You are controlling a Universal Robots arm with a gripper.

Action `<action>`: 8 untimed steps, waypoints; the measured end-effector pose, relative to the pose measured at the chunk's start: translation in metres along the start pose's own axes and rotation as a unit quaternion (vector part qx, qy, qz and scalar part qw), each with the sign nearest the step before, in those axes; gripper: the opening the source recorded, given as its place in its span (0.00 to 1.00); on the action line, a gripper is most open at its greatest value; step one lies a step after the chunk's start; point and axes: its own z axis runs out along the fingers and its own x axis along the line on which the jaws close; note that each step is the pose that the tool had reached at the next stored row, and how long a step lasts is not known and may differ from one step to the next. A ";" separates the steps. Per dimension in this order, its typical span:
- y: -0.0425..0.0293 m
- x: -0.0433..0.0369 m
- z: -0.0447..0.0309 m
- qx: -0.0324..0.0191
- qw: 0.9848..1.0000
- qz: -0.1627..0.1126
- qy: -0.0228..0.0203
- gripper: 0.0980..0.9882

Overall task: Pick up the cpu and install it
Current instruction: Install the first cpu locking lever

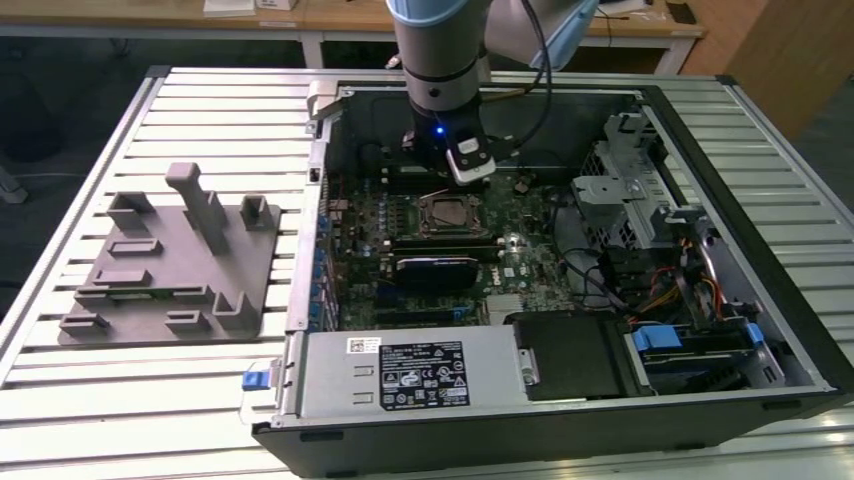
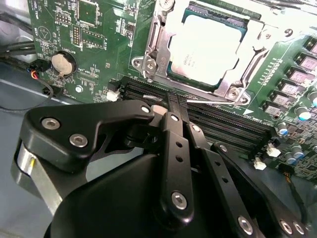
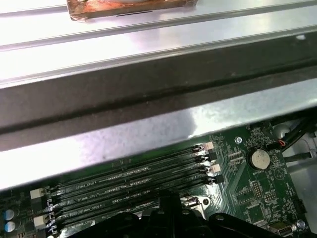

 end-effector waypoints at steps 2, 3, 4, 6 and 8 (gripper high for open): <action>0.0011 0.0004 0.0007 0.001 1.000 0.004 -0.001 0.01; 0.0018 0.0007 0.0010 0.002 1.000 0.005 -0.002 0.01; 0.0026 0.0009 0.0014 0.002 1.000 0.007 -0.002 0.01; 0.0042 0.0015 0.0020 0.003 1.000 0.010 -0.003 0.01; 0.0052 0.0019 0.0026 0.004 1.000 0.013 -0.004 0.01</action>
